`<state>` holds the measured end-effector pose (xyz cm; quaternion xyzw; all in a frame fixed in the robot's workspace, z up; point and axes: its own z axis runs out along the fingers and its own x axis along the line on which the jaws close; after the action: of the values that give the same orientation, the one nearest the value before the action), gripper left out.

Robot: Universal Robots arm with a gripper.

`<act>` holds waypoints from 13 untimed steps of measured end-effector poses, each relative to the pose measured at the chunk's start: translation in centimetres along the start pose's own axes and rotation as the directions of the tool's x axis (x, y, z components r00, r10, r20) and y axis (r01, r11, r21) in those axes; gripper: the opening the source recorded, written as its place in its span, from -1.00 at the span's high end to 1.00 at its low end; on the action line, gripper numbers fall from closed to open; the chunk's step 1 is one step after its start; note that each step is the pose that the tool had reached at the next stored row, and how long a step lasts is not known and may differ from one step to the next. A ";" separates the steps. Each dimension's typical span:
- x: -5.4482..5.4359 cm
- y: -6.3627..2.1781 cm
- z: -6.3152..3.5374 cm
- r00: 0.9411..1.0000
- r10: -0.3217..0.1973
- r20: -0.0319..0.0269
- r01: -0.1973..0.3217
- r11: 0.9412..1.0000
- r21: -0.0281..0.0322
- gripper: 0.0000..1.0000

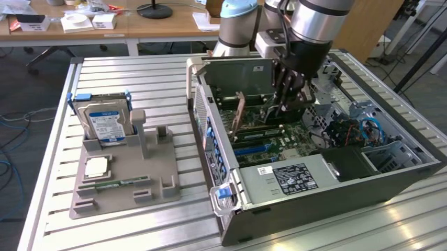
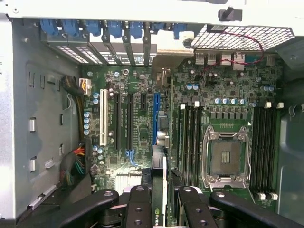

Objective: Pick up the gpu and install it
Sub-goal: 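Insert the gpu into the slot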

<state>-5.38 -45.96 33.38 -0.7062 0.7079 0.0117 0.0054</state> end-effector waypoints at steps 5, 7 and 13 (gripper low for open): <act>0.1 0.21 0.06 1.000 0.000 0.000 0.000 1.000 0.000 0.47; 0.1 0.37 0.08 1.000 0.000 0.000 0.000 1.000 0.000 0.47; 0.1 0.55 0.31 1.000 0.000 0.000 0.000 1.000 0.000 0.47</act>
<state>-5.93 -46.04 33.08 -0.7063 0.7078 0.0118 0.0055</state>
